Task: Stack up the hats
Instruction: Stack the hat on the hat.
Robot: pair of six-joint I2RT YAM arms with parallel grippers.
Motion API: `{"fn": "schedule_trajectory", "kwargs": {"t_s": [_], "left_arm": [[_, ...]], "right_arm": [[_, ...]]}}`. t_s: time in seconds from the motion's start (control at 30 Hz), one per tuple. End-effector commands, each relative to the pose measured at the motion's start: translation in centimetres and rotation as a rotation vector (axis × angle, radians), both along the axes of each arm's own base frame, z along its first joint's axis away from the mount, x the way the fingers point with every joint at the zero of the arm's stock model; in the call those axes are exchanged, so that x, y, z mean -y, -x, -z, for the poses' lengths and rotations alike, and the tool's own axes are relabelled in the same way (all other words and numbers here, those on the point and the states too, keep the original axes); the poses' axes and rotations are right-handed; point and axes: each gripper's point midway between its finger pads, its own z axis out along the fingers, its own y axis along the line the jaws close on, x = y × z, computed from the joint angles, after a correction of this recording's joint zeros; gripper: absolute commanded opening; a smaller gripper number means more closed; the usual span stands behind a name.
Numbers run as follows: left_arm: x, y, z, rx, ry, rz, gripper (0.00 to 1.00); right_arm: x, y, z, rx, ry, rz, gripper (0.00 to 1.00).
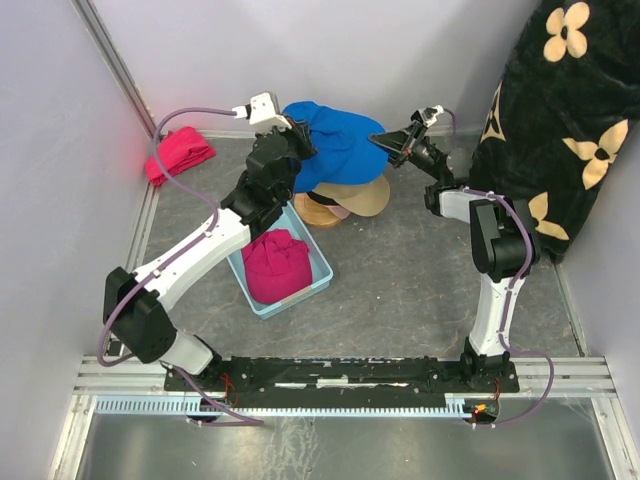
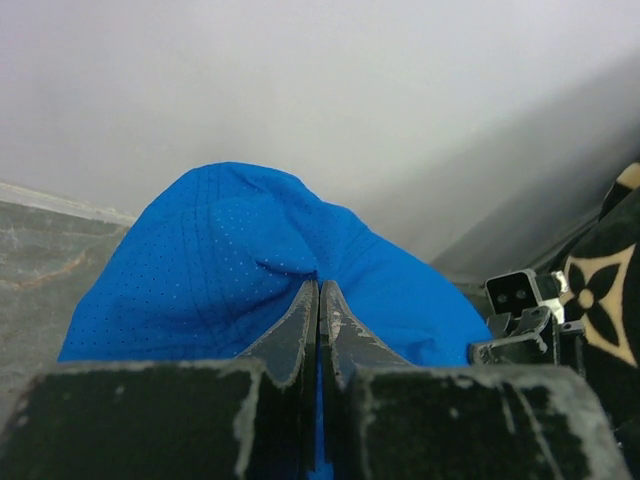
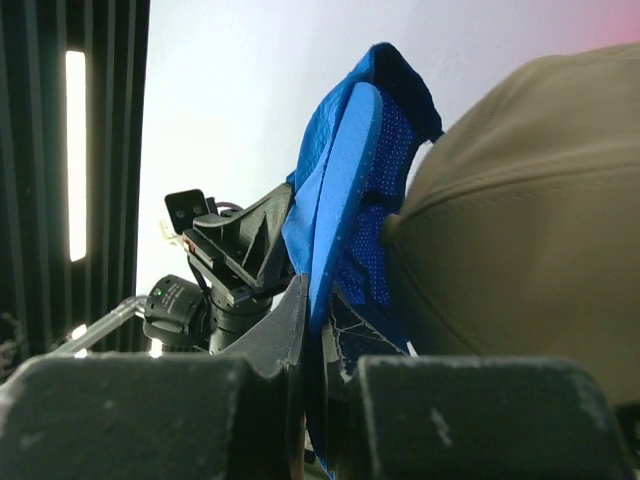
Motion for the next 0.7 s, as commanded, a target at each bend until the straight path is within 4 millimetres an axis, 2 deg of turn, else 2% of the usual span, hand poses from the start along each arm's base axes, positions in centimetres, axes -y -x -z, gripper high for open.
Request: {"fn": "schedule_trajectory", "kwargs": {"t_s": [0.0,0.17,0.33,0.4,0.5,0.57,0.67], "left_arm": [[-1.3,-0.6,-3.1,0.078,0.039,-0.055,0.04],[0.0,-2.4,-2.6,0.064,0.016,-0.021,0.04],[0.6,-3.6,-3.3,0.078,0.023,0.008,0.06],[0.8,-3.8,-3.5,0.076,0.029,0.017,0.13],[0.6,-3.6,-3.8,0.076,0.052,0.023,0.35],[0.4,-3.3,-4.0,0.077,0.06,0.02,0.45],[0.1,-3.1,-4.3,0.079,0.065,0.017,0.49]], "right_arm": [[5.4,-1.9,-1.5,0.039,-0.054,0.181,0.1],[6.6,-2.6,-0.2,0.0,-0.058,0.221,0.1],[7.7,-2.7,0.2,-0.016,-0.061,0.255,0.1],[8.0,-2.6,0.3,-0.022,-0.063,0.263,0.1],[8.4,-2.6,0.9,-0.041,-0.062,0.276,0.1],[8.5,-2.5,1.1,-0.048,-0.06,0.279,0.1],[8.6,-2.3,1.7,-0.058,-0.053,0.286,0.1]]}}
